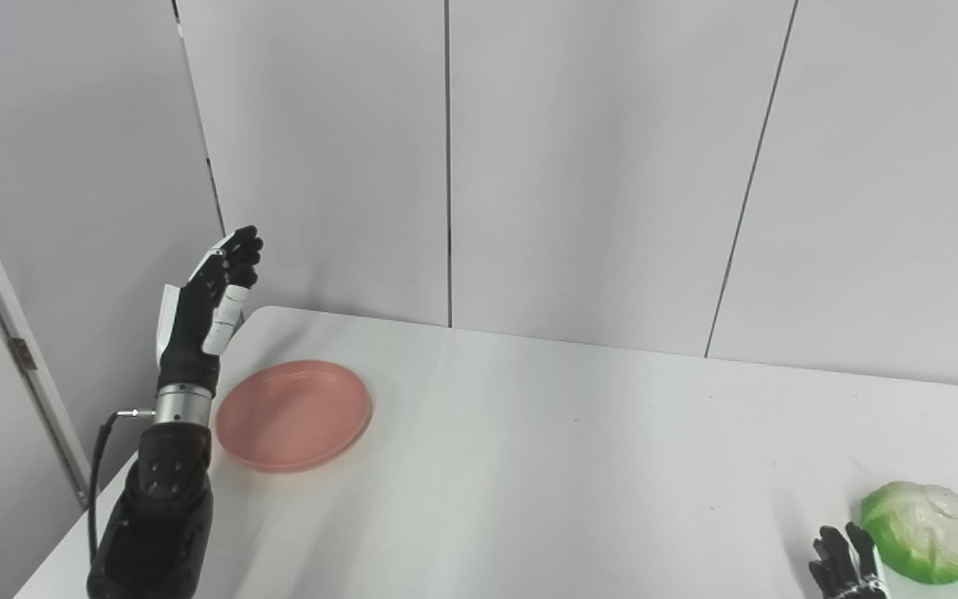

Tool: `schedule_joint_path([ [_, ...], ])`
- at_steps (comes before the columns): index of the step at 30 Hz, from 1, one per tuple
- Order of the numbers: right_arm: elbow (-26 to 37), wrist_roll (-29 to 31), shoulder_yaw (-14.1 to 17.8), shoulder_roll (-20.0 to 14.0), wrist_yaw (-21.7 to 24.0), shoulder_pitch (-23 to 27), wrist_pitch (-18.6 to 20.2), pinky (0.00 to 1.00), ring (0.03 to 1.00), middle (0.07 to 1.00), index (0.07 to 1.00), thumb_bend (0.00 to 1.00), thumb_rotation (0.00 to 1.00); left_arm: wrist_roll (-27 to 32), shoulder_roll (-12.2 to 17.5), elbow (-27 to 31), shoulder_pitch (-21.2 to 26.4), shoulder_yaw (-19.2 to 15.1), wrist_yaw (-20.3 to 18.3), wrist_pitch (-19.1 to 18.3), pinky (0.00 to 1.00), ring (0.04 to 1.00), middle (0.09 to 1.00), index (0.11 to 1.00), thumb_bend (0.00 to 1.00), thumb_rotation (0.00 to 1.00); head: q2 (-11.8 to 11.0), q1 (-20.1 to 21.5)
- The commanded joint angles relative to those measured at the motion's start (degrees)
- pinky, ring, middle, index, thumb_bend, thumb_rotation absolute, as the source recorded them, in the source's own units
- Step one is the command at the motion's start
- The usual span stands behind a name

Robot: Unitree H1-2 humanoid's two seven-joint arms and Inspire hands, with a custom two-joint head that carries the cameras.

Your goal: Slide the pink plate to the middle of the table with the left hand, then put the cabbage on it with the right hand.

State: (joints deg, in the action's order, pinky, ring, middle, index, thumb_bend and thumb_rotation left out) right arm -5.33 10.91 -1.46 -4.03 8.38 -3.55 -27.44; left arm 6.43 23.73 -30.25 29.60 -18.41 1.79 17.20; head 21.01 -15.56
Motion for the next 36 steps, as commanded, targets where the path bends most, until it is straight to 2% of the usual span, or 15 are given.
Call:
schedule_joint_path([
  [1, -3.39, 0.36, -0.73, 1.48, 0.04, -0.49, 5.26, 1.00, 0.985, 0.965, 1.000, 0.78, 1.00, 3.07, 2.45, -2.98, 4.42, -1.29, -1.23, 0.21, 0.82, 0.858, 0.841, 0.792, 0.87, 0.90, 0.20, -0.80],
  [5, -2.87, 0.73, -0.82, 1.37, -0.06, -0.69, 5.84, 1.00, 0.991, 0.964, 1.000, 0.78, 1.00, 7.34, 2.72, -10.29, 6.63, -3.75, -1.86, 1.89, 0.80, 0.811, 0.801, 0.761, 0.87, 0.84, 0.44, -0.59],
  [8, -2.53, 0.36, -0.89, 1.21, -0.27, -0.82, 6.09, 1.00, 0.985, 0.961, 1.000, 0.78, 1.00, 9.36, 3.10, -14.05, 7.02, -4.98, -2.40, 2.88, 0.79, 0.810, 0.808, 0.772, 0.85, 0.84, 0.60, -0.53],
  [15, -2.40, 0.60, -0.83, 0.94, -0.15, -0.88, 5.89, 1.00, 0.976, 0.946, 1.000, 0.77, 1.00, 12.78, 3.96, -19.96, 7.21, -6.10, -4.43, 1.53, 0.77, 0.782, 0.781, 0.744, 0.88, 0.83, 1.24, -0.48],
  [20, -1.37, 0.59, -0.81, 0.94, -0.31, -1.39, 6.50, 1.00, 0.971, 0.941, 1.000, 0.78, 1.00, 13.37, 4.14, -23.66, 7.50, -6.13, -4.08, 1.90, 0.76, 0.759, 0.758, 0.695, 0.90, 0.80, 1.86, -0.59],
  [25, -0.29, 0.32, -0.91, 1.11, -0.46, -1.86, 7.46, 1.00, 0.967, 0.937, 1.000, 0.78, 1.00, 14.69, 4.66, -27.60, 8.06, -6.53, -4.82, 1.69, 0.79, 0.802, 0.789, 0.722, 0.87, 0.84, 2.18, -0.40],
  [30, 0.11, 0.23, -0.84, 1.27, -0.65, -1.99, 7.85, 1.00, 0.967, 0.934, 1.000, 0.79, 1.00, 14.21, 5.10, -29.87, 7.62, -5.25, -6.18, 1.48, 0.81, 0.799, 0.778, 0.714, 0.83, 0.88, 2.43, -0.22],
  [33, 0.38, 0.03, -0.85, 1.29, -0.76, -2.05, 8.23, 1.00, 0.963, 0.930, 1.000, 0.80, 1.00, 14.68, 4.86, -29.22, 6.62, -4.64, -7.83, 0.38, 0.80, 0.810, 0.790, 0.723, 0.79, 0.90, 2.63, -0.19],
  [36, 0.24, 0.02, -0.84, 1.27, -0.70, -1.98, 8.19, 1.00, 0.957, 0.927, 1.000, 0.80, 1.00, 15.32, 4.34, -28.81, 6.02, -4.65, -9.11, -0.04, 0.79, 0.804, 0.797, 0.735, 0.82, 0.88, 2.63, -0.19],
])
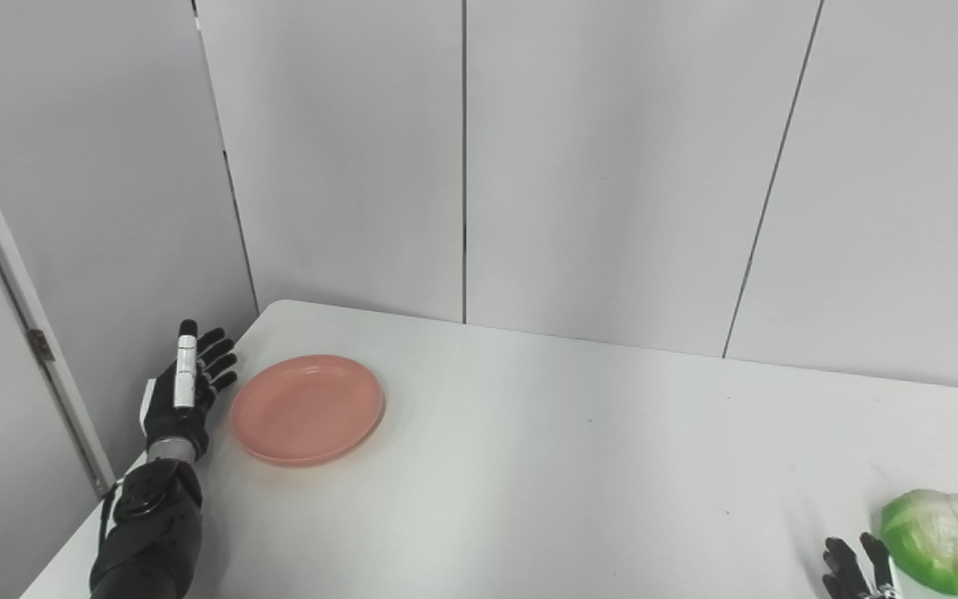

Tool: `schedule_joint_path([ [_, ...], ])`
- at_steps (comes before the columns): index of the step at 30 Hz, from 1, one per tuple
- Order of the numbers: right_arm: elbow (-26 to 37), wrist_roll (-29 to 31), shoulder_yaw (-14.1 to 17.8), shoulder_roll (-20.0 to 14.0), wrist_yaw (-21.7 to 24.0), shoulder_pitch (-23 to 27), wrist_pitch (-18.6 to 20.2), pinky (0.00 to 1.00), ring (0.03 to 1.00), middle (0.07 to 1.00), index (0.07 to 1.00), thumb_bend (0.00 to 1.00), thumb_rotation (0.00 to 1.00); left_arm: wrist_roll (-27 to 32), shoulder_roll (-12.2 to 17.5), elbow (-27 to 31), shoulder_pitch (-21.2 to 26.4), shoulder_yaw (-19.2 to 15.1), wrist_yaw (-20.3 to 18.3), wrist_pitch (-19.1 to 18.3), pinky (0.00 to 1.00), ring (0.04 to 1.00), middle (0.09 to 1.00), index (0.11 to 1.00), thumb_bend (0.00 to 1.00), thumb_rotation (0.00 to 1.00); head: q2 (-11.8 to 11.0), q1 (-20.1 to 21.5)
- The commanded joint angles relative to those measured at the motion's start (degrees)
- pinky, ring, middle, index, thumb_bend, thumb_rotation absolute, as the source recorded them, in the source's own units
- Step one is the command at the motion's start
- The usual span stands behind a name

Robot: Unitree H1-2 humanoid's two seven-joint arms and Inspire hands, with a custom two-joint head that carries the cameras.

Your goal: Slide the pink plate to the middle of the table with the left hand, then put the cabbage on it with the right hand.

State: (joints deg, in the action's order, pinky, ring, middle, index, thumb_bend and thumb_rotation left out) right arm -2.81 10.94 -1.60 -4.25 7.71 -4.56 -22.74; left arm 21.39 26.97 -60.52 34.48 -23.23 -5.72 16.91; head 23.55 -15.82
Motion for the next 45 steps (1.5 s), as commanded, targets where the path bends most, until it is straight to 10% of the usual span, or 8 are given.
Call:
schedule_joint_path([
  [1, -2.32, 0.08, -0.70, 1.48, 0.04, -0.95, 3.48, 1.00, 0.959, 0.930, 1.000, 0.80, 1.00, 0.65, 0.89, 1.51, 1.03, 0.07, -2.03, 0.19, 0.79, 0.803, 0.790, 0.727, 0.83, 0.87, 0.08, 0.07],
  [25, -1.91, -1.99, -1.38, 1.91, -0.87, -1.02, 3.29, 0.98, 0.925, 0.909, 0.990, 0.81, 1.00, 1.22, -4.96, 14.58, -3.91, 3.68, -5.52, -5.66, 0.79, 0.807, 0.777, 0.709, 0.88, 0.89, 1.35, 2.50],
  [45, 1.96, -4.82, -3.37, 2.80, -2.45, -2.28, 5.48, 0.92, 0.882, 0.869, 0.955, 0.86, 1.00, 1.42, -12.68, 31.82, -7.67, 5.81, -3.96, -16.01, 0.87, 0.875, 0.905, 0.937, 0.88, 0.88, 5.62, 10.77],
])
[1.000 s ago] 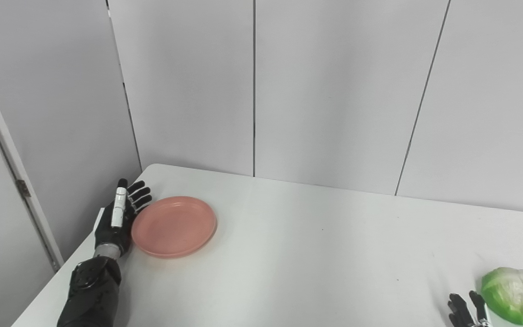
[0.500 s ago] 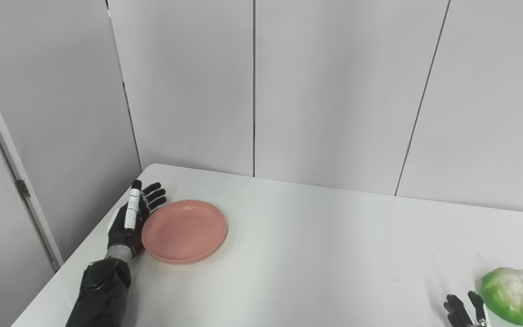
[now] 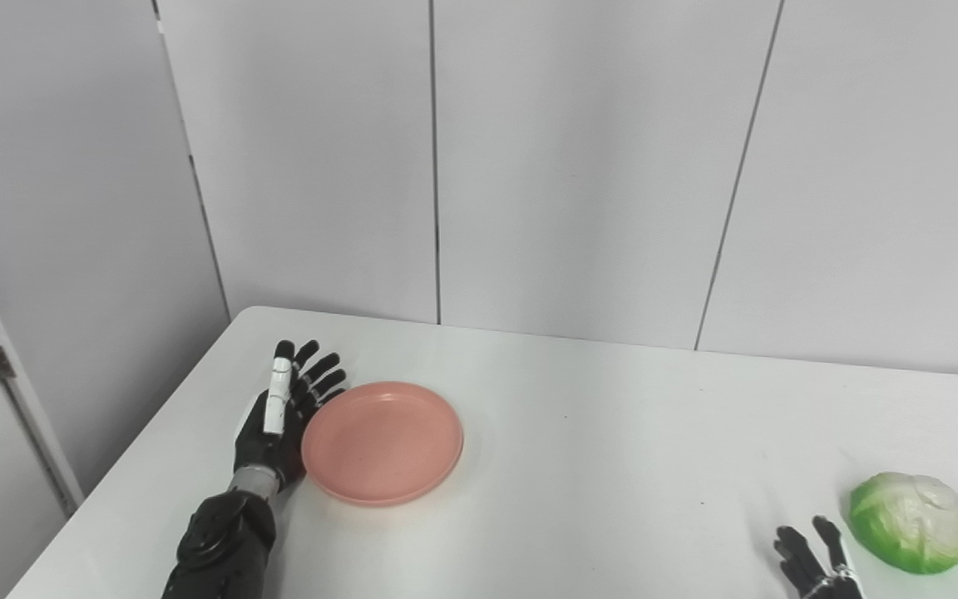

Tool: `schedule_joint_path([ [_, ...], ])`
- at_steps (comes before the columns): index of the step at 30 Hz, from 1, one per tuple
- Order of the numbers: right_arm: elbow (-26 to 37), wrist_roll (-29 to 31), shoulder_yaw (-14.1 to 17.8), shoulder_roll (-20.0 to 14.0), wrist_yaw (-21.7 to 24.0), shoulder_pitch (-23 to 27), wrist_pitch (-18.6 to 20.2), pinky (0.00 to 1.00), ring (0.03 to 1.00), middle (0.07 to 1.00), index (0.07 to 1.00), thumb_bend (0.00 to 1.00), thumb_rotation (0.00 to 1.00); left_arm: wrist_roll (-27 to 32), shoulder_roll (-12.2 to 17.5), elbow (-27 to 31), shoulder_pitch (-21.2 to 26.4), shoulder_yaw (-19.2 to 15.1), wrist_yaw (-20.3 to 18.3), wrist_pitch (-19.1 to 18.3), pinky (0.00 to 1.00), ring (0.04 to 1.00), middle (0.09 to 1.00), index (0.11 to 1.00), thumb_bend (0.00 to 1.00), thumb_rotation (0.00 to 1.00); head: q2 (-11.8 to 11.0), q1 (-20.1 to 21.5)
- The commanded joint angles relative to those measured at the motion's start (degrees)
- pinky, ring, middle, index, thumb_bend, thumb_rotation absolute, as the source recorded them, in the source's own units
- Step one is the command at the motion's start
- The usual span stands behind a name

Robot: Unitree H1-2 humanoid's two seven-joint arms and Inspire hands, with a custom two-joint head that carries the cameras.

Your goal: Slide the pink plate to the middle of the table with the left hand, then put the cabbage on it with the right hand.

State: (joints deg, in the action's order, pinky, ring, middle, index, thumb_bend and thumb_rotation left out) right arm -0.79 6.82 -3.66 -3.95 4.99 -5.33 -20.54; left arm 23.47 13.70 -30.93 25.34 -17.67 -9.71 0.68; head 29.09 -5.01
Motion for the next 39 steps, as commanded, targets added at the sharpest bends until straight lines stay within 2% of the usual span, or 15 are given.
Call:
schedule_joint_path([
  [1, 0.42, -1.08, -1.65, 2.64, 0.10, -1.66, 3.41, 0.92, 0.876, 0.865, 0.953, 0.86, 1.00, -0.82, 0.49, 3.00, 1.38, 0.59, 0.07, -0.10, 0.87, 0.880, 0.910, 0.941, 0.88, 0.88, 0.89, 1.83],
  [8, 3.40, -3.15, -3.61, 4.07, -1.96, -2.46, 5.44, 0.87, 0.855, 0.857, 0.936, 0.81, 0.98, -0.14, 0.33, 5.82, 1.14, 1.35, -1.01, -3.12, 0.89, 0.907, 0.944, 0.956, 0.90, 0.89, 3.01, 6.59],
  [13, 6.16, -4.74, -5.70, 5.20, -3.66, -2.67, 8.03, 0.90, 0.871, 0.860, 0.938, 0.82, 0.98, -0.10, -0.40, 7.19, 0.39, 2.52, -2.07, -5.25, 0.92, 0.917, 0.954, 0.963, 0.90, 0.91, 4.35, 9.94],
  [21, 8.06, -7.31, -8.32, 6.49, -6.82, -2.22, 10.72, 0.92, 0.868, 0.859, 0.938, 0.83, 0.99, -0.31, -4.58, 8.18, 0.55, 3.34, -0.94, -4.32, 0.89, 0.910, 0.949, 0.962, 0.92, 0.88, 5.69, 12.84],
  [30, 8.53, -7.92, -9.90, 6.74, -8.69, -1.91, 10.53, 0.92, 0.864, 0.861, 0.940, 0.80, 1.00, -2.23, -9.07, 8.38, 1.44, 5.39, 0.57, -3.23, 0.89, 0.909, 0.954, 0.987, 0.92, 0.89, 6.21, 14.31],
  [34, 8.14, -9.32, -10.43, 7.62, -10.19, -1.96, 8.90, 0.91, 0.855, 0.853, 0.932, 0.78, 0.99, -2.14, -10.28, 7.43, 2.21, 5.66, 1.19, -3.63, 0.90, 0.917, 0.959, 0.995, 0.91, 0.91, 6.29, 16.97],
  [39, 7.31, -10.39, -10.95, 8.32, -12.23, -1.93, 7.05, 0.89, 0.846, 0.847, 0.920, 0.72, 0.97, -1.80, -11.33, 6.98, 2.91, 5.70, 1.71, -4.52, 0.91, 0.939, 0.977, 0.999, 0.88, 0.90, 6.35, 18.16],
])
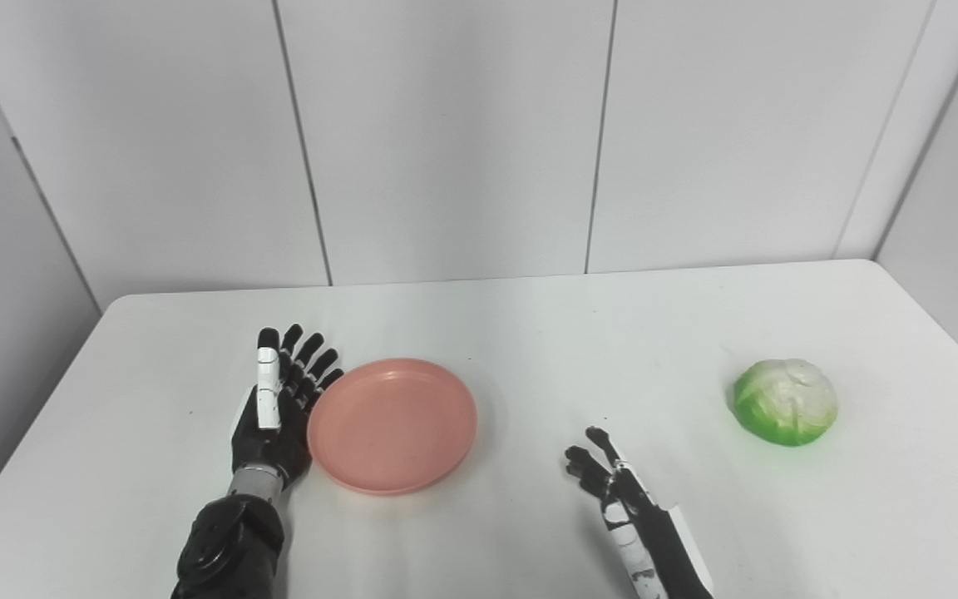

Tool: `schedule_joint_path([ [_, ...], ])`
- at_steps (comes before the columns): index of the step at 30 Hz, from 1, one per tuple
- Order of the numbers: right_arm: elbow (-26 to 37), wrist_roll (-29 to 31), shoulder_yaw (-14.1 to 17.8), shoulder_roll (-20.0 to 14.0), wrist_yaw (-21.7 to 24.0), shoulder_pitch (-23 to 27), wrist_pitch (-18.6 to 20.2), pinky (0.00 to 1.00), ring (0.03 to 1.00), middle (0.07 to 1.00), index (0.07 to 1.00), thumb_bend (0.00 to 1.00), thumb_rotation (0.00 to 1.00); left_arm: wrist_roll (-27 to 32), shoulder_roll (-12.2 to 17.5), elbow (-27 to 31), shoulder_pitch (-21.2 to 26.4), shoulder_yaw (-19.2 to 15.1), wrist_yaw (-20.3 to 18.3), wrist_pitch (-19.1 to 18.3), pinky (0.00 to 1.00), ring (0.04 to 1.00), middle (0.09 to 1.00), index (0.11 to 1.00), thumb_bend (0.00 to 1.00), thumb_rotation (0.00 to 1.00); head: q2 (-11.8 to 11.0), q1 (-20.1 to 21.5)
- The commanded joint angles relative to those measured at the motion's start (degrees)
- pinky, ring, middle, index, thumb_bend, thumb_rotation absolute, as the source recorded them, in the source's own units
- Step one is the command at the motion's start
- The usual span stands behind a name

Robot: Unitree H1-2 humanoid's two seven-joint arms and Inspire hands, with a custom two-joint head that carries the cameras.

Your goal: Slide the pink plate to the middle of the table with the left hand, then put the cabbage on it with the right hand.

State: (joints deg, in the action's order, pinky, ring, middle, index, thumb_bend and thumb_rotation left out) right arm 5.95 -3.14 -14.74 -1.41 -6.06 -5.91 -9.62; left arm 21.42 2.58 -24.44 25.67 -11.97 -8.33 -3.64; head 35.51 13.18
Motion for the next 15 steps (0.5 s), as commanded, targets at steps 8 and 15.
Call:
schedule_joint_path([
  [8, -1.36, -1.17, -0.31, 6.59, -4.27, -0.76, -7.49, 0.84, 0.848, 0.871, 0.891, 0.67, 0.95, -0.86, -1.48, 0.00, 3.14, 0.90, 2.45, -0.45, 0.92, 0.929, 0.972, 0.995, 0.88, 0.90, -0.24, 1.54],
  [15, -1.92, -1.93, -0.85, 6.76, -6.07, -0.64, -8.01, 0.83, 0.860, 0.886, 0.884, 0.66, 0.94, -0.60, -1.57, 0.98, 2.35, 1.42, 2.28, -0.61, 0.90, 0.917, 0.967, 0.983, 0.88, 0.90, -0.33, 2.64],
])
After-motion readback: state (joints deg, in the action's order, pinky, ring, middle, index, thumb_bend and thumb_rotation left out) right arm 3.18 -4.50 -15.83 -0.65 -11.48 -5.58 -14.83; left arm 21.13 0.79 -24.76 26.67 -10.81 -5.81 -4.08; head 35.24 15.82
